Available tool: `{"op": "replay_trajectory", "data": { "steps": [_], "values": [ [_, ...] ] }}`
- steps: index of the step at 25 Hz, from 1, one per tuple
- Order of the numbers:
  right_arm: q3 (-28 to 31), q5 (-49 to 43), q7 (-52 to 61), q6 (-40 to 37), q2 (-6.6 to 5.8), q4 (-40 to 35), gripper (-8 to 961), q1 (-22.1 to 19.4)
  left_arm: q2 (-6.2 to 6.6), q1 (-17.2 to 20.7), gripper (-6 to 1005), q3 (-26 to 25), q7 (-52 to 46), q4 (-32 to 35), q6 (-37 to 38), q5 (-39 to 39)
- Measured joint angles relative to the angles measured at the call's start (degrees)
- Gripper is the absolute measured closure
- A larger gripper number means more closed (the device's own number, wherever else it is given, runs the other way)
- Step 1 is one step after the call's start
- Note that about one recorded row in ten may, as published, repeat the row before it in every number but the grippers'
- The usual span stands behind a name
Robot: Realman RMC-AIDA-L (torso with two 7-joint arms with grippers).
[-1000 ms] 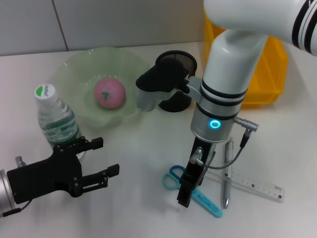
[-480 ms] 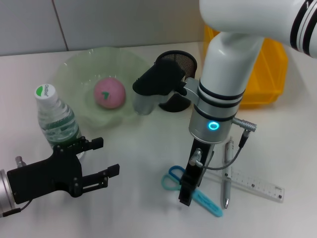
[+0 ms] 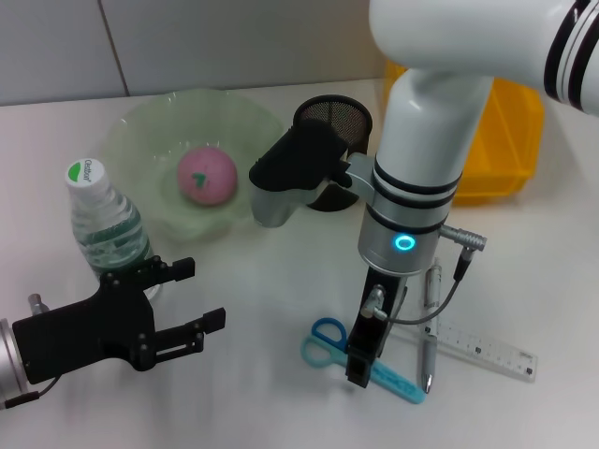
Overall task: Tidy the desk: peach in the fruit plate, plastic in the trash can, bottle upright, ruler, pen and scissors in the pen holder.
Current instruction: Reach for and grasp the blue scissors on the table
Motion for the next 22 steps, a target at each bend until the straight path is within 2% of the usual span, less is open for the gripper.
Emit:
{"op": "replay_trajectory", "data": {
  "steps": [22],
  "values": [
    [-4.56, 0.33, 0.1, 0.89, 0.0, -3.82, 528, -0.7, 0.09, 0.4, 216, -0.33, 0.0, 0.0, 0.65, -0.11]
  ]
}}
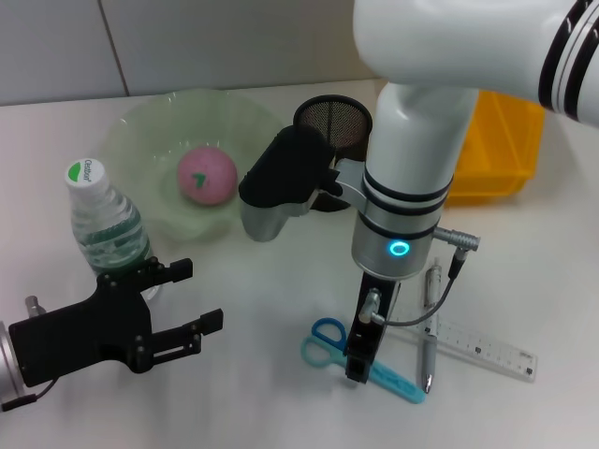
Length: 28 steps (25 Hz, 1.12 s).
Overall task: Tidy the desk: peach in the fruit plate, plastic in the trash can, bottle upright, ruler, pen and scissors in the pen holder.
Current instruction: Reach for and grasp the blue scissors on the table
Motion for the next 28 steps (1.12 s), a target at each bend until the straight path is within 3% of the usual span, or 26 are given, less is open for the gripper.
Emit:
{"op": "replay_trajectory", "data": {
  "steps": [6, 13, 17, 28],
  "values": [
    [-3.55, 2.48, -0.02, 1.1, 0.0, -0.34, 531, -0.02, 0.07, 0.03, 216, -0.01, 0.0, 0.07, 0.36, -0.05],
    [-3.75, 2.53, 0.02, 1.14, 0.0, -0.53, 549, -0.02, 0.09, 0.03, 216, -0.08, 0.0, 0.09, 0.46, -0.07],
    [-3.87, 2.52, -0.13, 1.13, 0.0, -0.53, 707, -0.02, 0.09, 0.03, 216, -0.08, 0.0, 0.09, 0.52, -0.13],
    [-6.35, 2.09, -0.12, 1.4, 0.01, -2.0, 712, 0.04, 0.09, 0.1, 216, -0.08, 0.0, 0.09, 0.56, -0.15]
  ]
}}
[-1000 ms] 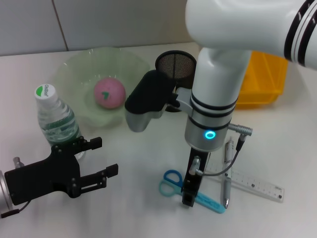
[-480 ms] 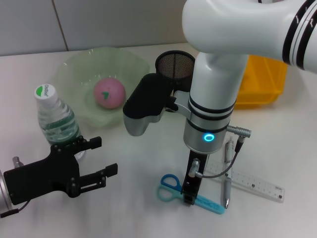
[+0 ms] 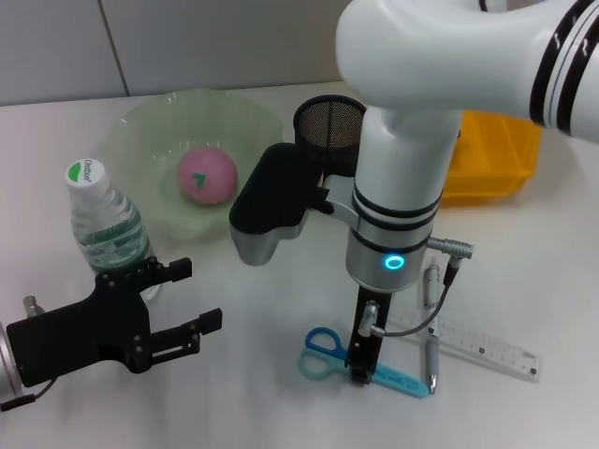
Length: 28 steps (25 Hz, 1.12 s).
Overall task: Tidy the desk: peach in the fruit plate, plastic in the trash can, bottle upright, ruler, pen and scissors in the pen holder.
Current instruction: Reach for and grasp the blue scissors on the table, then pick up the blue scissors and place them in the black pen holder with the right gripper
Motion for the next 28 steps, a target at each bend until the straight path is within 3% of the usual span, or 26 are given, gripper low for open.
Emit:
{"op": "replay_trajectory", "data": {
  "steps": [28],
  "values": [
    [0.3, -3.05, -1.7, -0.02, -0.02, -3.85, 698, -0.76, 0.61, 0.11, 216, -0.12, -0.63, 0.0, 0.6, -0.21]
  ]
}}
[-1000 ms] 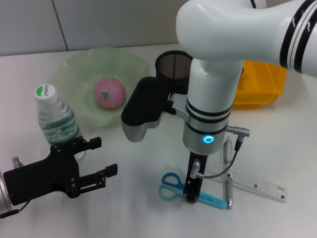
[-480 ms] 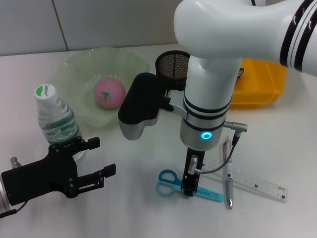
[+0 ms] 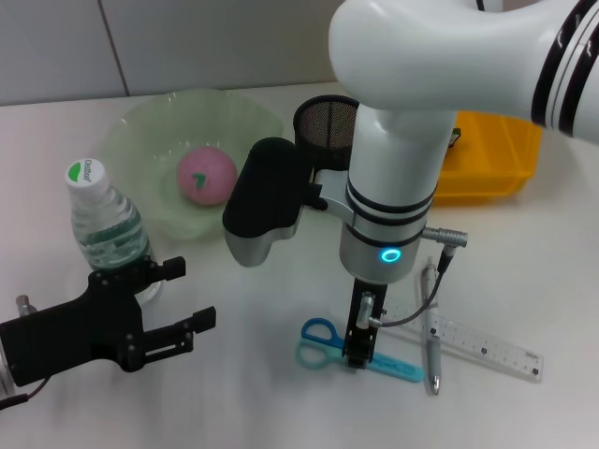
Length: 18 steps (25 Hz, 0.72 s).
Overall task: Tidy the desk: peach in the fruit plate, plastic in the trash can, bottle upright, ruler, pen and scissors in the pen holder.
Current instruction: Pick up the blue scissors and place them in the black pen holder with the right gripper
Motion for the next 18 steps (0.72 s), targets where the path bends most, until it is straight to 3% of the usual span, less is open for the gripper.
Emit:
{"op": "replay_trajectory", "data": {
  "steps": [18],
  "values": [
    [-0.74, -0.02, -0.02, 0.76, 0.02, -0.86, 699, -0.95, 0.06, 0.0, 215, -0.05, -0.16, 0.09, 0.24, -0.06]
  ]
}}
